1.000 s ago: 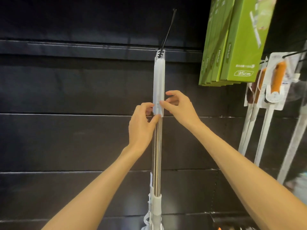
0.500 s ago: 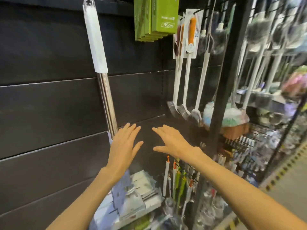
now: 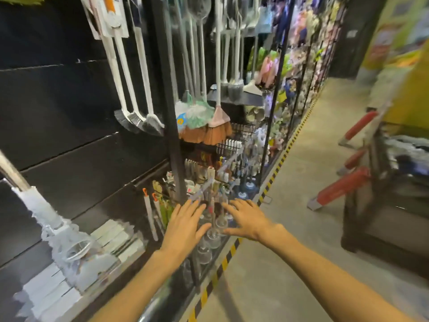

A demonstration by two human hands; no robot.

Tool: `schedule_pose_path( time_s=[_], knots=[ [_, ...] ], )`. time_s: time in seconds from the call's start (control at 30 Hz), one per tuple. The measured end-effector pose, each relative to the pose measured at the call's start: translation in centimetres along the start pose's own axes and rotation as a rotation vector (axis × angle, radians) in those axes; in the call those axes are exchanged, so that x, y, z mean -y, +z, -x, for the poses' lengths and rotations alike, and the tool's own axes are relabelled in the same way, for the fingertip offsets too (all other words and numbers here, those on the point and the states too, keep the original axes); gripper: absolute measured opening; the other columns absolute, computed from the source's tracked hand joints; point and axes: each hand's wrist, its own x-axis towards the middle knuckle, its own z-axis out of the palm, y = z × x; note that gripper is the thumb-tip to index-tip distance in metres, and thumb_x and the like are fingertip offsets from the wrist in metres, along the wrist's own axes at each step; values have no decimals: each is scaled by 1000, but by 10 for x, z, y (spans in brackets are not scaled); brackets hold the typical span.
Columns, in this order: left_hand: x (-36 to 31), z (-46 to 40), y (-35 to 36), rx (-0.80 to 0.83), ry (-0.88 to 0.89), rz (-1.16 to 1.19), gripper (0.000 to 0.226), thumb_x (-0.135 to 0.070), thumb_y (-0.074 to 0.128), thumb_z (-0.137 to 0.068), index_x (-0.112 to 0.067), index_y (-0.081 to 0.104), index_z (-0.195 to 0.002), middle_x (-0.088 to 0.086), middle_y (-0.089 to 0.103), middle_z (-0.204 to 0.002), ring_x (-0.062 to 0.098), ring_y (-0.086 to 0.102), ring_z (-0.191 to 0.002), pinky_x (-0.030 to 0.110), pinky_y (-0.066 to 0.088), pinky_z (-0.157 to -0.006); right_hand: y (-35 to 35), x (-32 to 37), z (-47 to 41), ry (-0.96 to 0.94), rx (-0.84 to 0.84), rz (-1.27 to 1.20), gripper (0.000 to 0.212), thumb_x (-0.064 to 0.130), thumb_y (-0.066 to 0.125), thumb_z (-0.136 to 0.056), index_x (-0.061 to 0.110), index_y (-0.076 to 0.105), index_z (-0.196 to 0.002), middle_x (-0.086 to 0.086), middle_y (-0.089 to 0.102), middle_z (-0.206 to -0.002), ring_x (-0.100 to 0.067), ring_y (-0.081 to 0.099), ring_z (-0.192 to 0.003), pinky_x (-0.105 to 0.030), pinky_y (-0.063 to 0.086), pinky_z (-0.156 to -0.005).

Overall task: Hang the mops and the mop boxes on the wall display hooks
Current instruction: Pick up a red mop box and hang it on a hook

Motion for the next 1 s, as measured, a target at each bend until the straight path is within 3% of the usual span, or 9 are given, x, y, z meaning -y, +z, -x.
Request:
schedule_pose_path(
  time_s=[0.1,0.23,0.33,0.47,0.6,0.7,0.87,1.0],
  knots=[
    [-76,-24,18,14,92,17,75,-68,25,-98,-23,59,-147,2,59,-151,25,53,-143,48,42,-117,10,-64,61,114,16,-16,95,71,50,-99,25,6,-170,-10,15,-175,-32,14,-162,-53,16,-128],
    [-190,-49,40,55,214,59,87,-72,9,-101,-19,63,-143,6,61,-149,28,56,-141,50,45,-115,32,-153,150,255,-27,-16,92,70,53,-98,23,17,-168,-10,22,-172,-31,22,-159,-50,20,-125],
    [-275,-65,55,86,302,83,77,-71,23,-99,-22,55,-150,5,55,-155,28,50,-146,50,40,-120,43,-213,221,367,-47,-48,91,71,51,-99,23,18,-168,-8,22,-173,-31,22,-159,-50,21,-126],
    [-388,-79,71,125,433,90,71,-65,33,-97,-20,64,-142,8,64,-145,30,60,-135,52,49,-113,56,-280,313,507,-74,-57,88,70,54,-98,23,23,-166,-7,31,-168,-31,28,-156,-50,22,-125],
    [-493,-90,76,151,592,94,67,-63,36,-96,-20,70,-132,6,72,-133,29,68,-124,50,53,-105,68,-338,392,671,-56,-116,89,71,53,-97,24,21,-167,-7,26,-172,-30,18,-161,-54,14,-129],
    [-563,-103,82,147,685,96,64,-63,37,-95,-20,73,-127,4,73,-127,27,69,-119,45,47,-107,77,-379,444,783,-49,-139,92,70,52,-98,25,15,-169,-5,20,-175,-27,12,-163,-53,11,-130],
    [-666,-133,109,173,816,153,74,-65,27,-97,-20,60,-146,6,59,-151,29,54,-142,50,43,-117,92,-441,513,954,-72,-156,93,71,51,-97,25,15,-169,-4,21,-174,-26,14,-163,-49,14,-131],
    [-746,-170,141,215,904,164,74,-65,26,-96,-21,62,-143,5,61,-149,27,55,-142,51,44,-115,103,-503,553,1074,-63,-163,95,78,45,-92,26,21,-167,-5,31,-168,-27,25,-157,-47,26,-125]
  ],
)
